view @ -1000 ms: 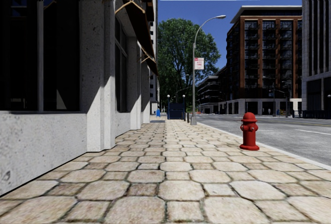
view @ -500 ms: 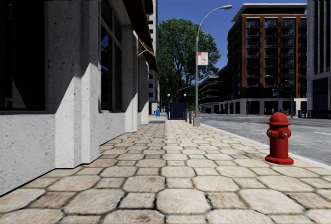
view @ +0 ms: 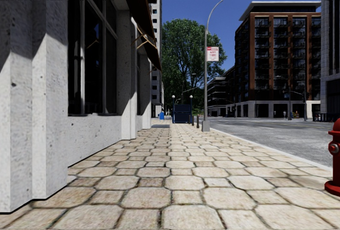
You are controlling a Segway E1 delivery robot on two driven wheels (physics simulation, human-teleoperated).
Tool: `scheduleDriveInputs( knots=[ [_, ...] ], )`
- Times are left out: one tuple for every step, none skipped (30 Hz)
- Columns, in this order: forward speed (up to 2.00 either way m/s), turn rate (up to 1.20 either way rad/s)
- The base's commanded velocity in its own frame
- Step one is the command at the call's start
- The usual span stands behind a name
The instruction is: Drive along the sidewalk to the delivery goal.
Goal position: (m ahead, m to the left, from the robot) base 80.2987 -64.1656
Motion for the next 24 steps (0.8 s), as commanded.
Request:
scheduleDriveInputs(
  knots=[
    [2.00, 0.00],
    [2.00, 0.00],
    [2.00, 0.00],
    [2.00, 0.00],
    [2.00, 0.00],
    [2.00, 0.00],
    [2.00, 0.00],
    [2.00, 0.00],
    [2.00, 0.00],
    [2.00, 0.00],
    [2.00, 0.00],
    [2.00, 0.00],
    [2.00, 0.00],
    [2.00, 0.00],
    [2.00, 0.00],
    [2.00, 0.00],
    [2.00, 0.00],
    [2.00, 0.00],
    [2.00, 0.00],
    [2.00, 0.00],
    [2.00, 0.00],
    [2.00, 0.00],
    [2.00, 0.00],
    [2.00, 0.00]
  ],
)
